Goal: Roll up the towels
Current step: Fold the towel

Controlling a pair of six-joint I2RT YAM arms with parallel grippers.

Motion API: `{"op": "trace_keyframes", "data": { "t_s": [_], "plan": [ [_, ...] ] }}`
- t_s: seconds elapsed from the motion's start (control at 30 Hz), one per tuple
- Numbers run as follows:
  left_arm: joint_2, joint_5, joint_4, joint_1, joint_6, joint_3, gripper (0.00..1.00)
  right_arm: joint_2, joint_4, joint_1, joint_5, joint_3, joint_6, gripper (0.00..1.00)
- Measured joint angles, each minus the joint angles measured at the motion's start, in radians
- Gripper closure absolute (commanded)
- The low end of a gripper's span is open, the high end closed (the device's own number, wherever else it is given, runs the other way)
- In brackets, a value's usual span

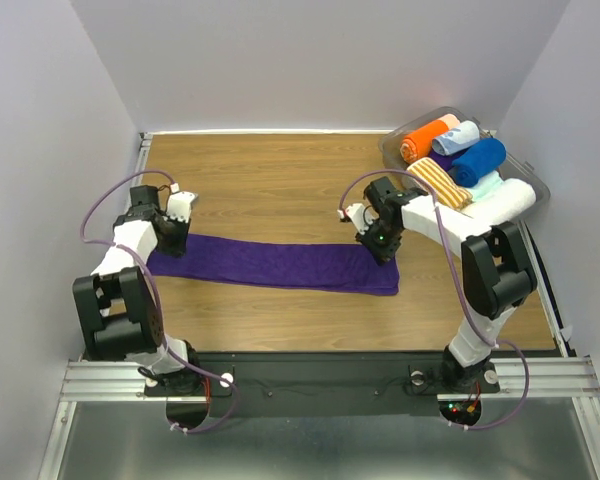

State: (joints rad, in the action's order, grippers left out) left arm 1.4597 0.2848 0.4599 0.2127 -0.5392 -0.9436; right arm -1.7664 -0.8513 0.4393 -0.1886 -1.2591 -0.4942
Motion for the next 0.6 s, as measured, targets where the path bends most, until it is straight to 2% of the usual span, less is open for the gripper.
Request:
{"op": "trace_keyframes", "data": {
  "t_s": [0.3, 0.47, 0.6],
  "plan": [
    [0.193, -0.035, -0.064, -0.068, 0.107, -0.028, 0.94, -0.001, 0.02, 0.023, 0.043, 0.132, -0.024, 0.99],
    [0.367, -0.037, -0.075, -0.095, 0.15, -0.227, 0.95, 0.005, 0.006, 0.086, 0.025, 0.143, -0.023, 0.99],
    [0.539, -0.041, -0.088, -0.146, 0.167, -0.461, 0.93, -0.005, -0.032, 0.149, -0.062, 0.143, -0.003, 0.99]
  ]
}}
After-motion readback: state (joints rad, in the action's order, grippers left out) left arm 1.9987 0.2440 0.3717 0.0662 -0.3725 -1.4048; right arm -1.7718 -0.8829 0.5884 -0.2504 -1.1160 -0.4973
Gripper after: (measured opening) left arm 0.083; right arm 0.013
